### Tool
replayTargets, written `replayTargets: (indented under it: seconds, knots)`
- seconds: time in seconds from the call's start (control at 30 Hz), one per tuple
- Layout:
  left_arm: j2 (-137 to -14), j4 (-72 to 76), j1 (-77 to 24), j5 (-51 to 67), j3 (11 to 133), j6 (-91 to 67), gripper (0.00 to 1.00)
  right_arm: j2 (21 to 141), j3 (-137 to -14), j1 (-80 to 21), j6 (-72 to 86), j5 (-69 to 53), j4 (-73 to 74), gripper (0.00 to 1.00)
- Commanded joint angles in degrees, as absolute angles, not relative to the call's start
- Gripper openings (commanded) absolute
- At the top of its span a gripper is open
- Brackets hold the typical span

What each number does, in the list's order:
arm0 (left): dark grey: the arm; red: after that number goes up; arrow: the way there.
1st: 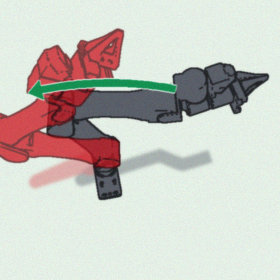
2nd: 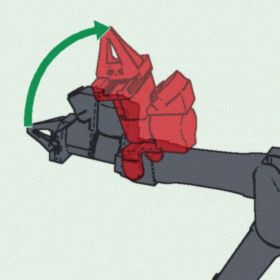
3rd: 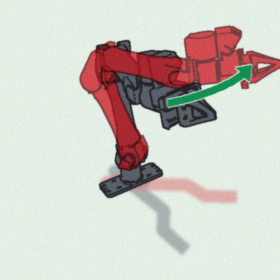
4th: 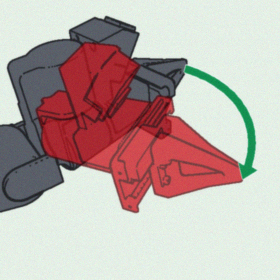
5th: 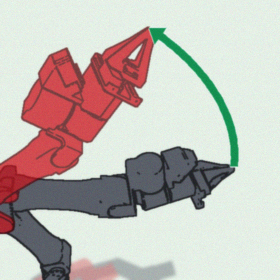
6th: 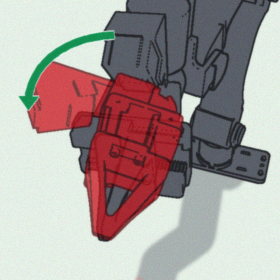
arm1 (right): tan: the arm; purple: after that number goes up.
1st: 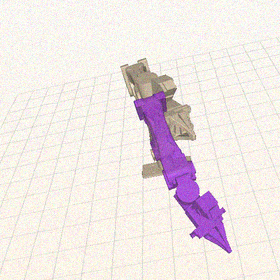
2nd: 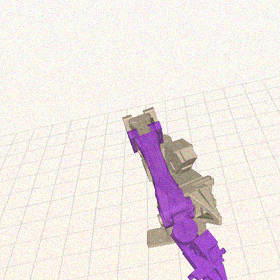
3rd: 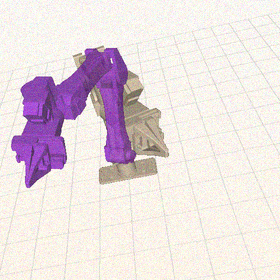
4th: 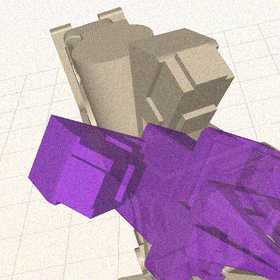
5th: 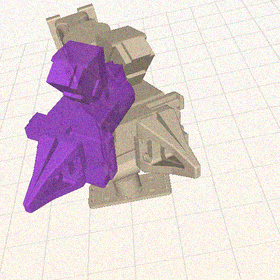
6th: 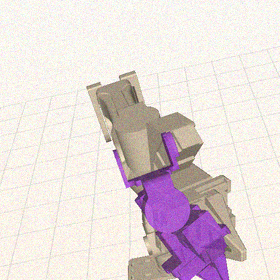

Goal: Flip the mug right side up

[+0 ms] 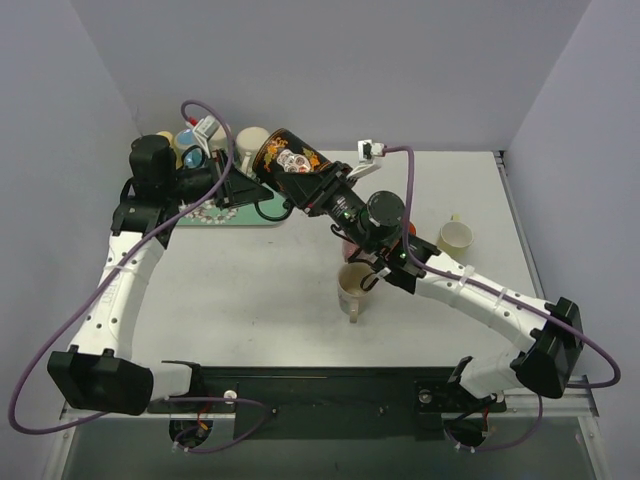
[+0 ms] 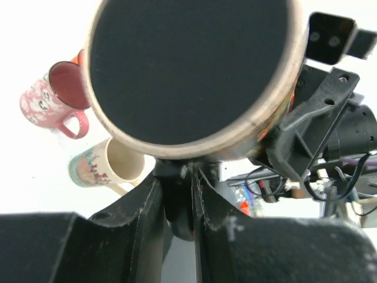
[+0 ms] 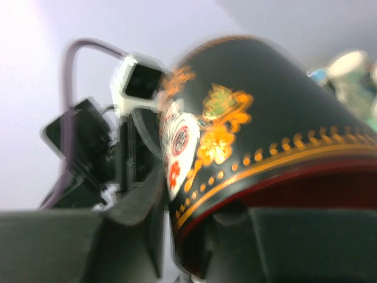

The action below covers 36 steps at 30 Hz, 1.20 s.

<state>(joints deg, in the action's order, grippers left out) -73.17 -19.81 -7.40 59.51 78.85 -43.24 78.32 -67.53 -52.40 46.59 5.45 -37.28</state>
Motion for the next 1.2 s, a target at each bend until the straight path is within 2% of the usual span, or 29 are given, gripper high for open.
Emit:
replayTargets:
  seconds: [0.0, 0.07, 0.1, 0.13, 0.17, 0.2, 0.23, 0.37, 0.47, 0.53, 0.63, 0.93, 1.17]
  knots:
    - [-70.13, -15.64, -8.26, 64.34, 79.81, -39.47, 0.0, 79.1, -72.68, -51.07, 45.44, 2.37, -43.34, 0.0]
    - [-70.4, -18.96, -8.0, 63.64, 80.15, -36.49, 0.01, 78.31, -72.86, -50.89, 43.78, 3.07, -39.93, 0.0]
    - [-70.57, -20.72, -7.56, 62.41, 80.77, -32.73, 0.3, 77.44, -73.64, -50.89, 41.59, 3.95, -38.34, 0.0]
    - [-70.92, -24.48, -6.51, 61.45, 81.12, -30.87, 0.42, 77.0, -73.91, -50.98, 40.27, 4.56, -33.62, 0.0]
    - [-70.93, -26.09, -5.81, 58.65, 81.56, -26.59, 0.66, 75.77, -75.05, -50.98, 37.21, 5.27, -31.4, 0.0]
    - [-70.84, -28.8, -3.97, 57.14, 81.74, -24.63, 0.79, 75.41, -75.75, -50.98, 35.79, 5.62, -26.59, 0.0]
    - [-70.84, -29.96, -3.09, 53.56, 81.91, -20.69, 0.83, 74.37, -77.07, -50.98, 32.9, 6.41, -23.5, 0.0]
    - [-70.66, -35.32, 2.98, 44.5, 83.23, -11.98, 0.85, 72.43, -84.1, -50.98, 24.64, 8.61, -3.2, 0.0]
    - [-71.1, -37.96, 3.25, 35.7, 84.11, -4.85, 0.87, 71.63, -90.94, -51.06, 20.05, 10.72, 17.15, 0.0]
    - [-71.45, -39.11, 3.25, 29.29, 83.85, -0.29, 0.88, 71.63, -93.07, -50.89, 18.64, 13.35, 27.96, 0.0]
    - [-72.33, -39.55, 3.25, 26.72, 82.8, 2.9, 0.89, 70.41, -91.5, -50.02, 19.16, 19.68, 40.3, 0.0]
    - [-74.09, -37.97, 3.34, 22.15, 80.24, 7.29, 0.91, 63.73, -67.88, -41.57, 22.24, 14.15, 44.21, 0.0]
    - [-78.13, -37.53, 3.25, 20.13, 79.11, 8.7, 0.91, 64.15, -53.28, -36.39, 19.6, 3.7, 29.91, 0.0]
